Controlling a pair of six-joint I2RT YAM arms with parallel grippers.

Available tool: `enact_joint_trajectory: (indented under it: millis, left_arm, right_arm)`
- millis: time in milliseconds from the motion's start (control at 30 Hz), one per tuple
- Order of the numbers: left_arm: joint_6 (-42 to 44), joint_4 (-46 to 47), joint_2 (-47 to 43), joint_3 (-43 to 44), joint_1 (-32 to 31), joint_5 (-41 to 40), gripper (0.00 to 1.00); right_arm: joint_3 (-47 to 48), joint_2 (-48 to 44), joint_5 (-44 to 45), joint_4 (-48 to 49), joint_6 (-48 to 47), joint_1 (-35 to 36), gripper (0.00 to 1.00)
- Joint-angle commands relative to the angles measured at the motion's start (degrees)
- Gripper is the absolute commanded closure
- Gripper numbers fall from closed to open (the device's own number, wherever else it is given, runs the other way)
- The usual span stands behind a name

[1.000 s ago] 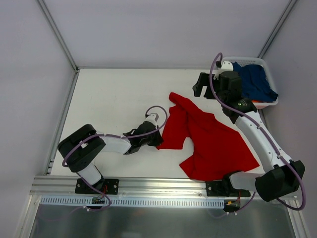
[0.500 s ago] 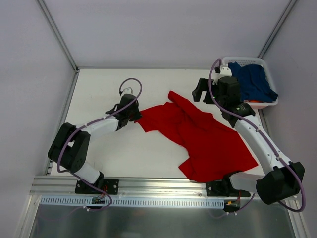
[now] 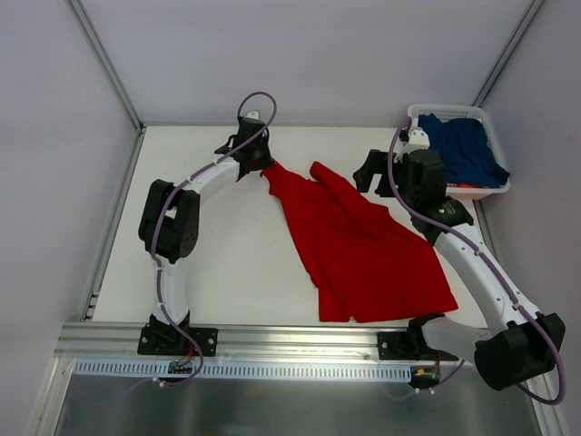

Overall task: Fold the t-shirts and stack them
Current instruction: Flatten out the tshirt

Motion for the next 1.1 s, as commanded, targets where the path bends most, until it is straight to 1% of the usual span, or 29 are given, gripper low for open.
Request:
enact_joint_trajectory:
  millis: [0,67,133,200,233,333,367,500,533,567,600,633,700,800,833,867,900,933,967,1000,1033,1067]
  left_arm:
    - [2.91,-5.1,5.7,10.69,1.49,2.7,1.0]
    - [3.18,-6.85,9.83,16.82,1.5,4.27,1.0]
    - [3.35,-7.91,13.51,20.71,1.49,4.99,1.0]
    - [4.05,-9.05,15.72,26.16,1.41,5.25,1.0]
    - [4.4,-9.76,17.91,30.26,1.41,5.17,1.0]
    - [6.16,-12.4,22.56,36.88,1.58,4.81,1.0]
    - [6.69,-13.01,23.46,40.81,1.58,4.73,1.0]
    - [7.57,-14.25,27.15,46.56,2.19,5.16,1.0]
    - [7.66,-14.25,27.77,47.18,2.37,5.69,0.92]
    - [7.66,-14.25,27.86,47.18,2.46,5.78,0.53]
    - [7.92,-14.25,27.86,47.09,2.46,5.78,0.36]
    - [8.01,-14.16,27.51,46.14,2.46,7.17,0.22]
    - [7.84,-14.16,26.64,44.38,2.46,7.36,0.01]
    - [5.65,-14.07,22.25,36.57,2.29,6.66,0.01]
    - [4.94,-13.99,18.67,30.89,2.2,6.4,0.02]
    - [3.8,-13.46,16.8,27.79,1.85,6.31,0.03]
    - [3.36,-13.02,12.7,24.97,0.98,4.74,0.03]
    - [2.92,-12.41,10.39,18.85,0.36,4.2,0.04]
    - [2.13,-11.18,8.37,15.57,-0.43,3.33,0.06]
    - [1.86,-11.0,4.26,13.02,-2.53,2.19,0.07]
    - [1.68,-10.74,2.22,7.95,-3.77,0.61,0.07]
    - [0.99,-10.56,0.37,5.46,-5.0,-1.06,0.07]
  right_arm:
    - [-0.46,-3.72,0.05,2.44,-0.59,-0.35,0.02]
    - [-0.81,-4.34,0.05,2.44,-0.94,-0.35,0.02]
    - [-1.07,-4.6,0.05,2.44,-1.29,-0.43,0.02]
    - [-1.25,-4.78,0.05,2.35,-1.38,-0.43,0.02]
    - [-1.51,-4.78,0.05,2.35,-1.47,-0.35,0.02]
    - [-1.95,-4.78,0.05,2.7,-1.29,-0.35,0.02]
    - [-2.3,-4.87,0.05,2.87,-1.21,-0.35,0.02]
    - [-2.92,-4.69,-0.65,3.67,-0.77,-0.17,0.02]
    - [-2.92,-4.52,-0.74,3.75,-0.68,-0.26,0.02]
    - [-3.01,-4.34,-1.0,3.84,-0.59,-0.26,0.02]
    - [-3.1,-4.34,-1.18,3.93,-0.5,-0.26,0.02]
    - [-3.27,-4.25,-1.44,4.1,-0.5,-0.26,0.02]
    - [-3.53,-4.25,-1.7,4.28,-0.07,-0.17,0.02]
    - [-3.89,-4.25,-1.53,4.46,0.11,0.09,0.02]
    - [-3.97,-4.34,-1.53,4.46,0.11,0.18,0.02]
    - [-4.06,-4.25,-1.53,4.46,0.11,0.18,0.02]
    - [-4.15,-4.25,-1.44,4.46,0.11,0.18,0.02]
    - [-4.15,-4.25,-1.44,4.46,0.2,0.18,0.02]
    - [-4.15,-4.25,-1.44,4.46,0.11,0.18,0.02]
    - [-4.24,-4.08,-1.44,4.54,0.2,0.18,0.02]
    - [-3.98,-3.99,-1.53,4.55,0.2,0.09,0.02]
    - [-3.89,-3.82,-1.62,4.55,0.2,0.09,0.02]
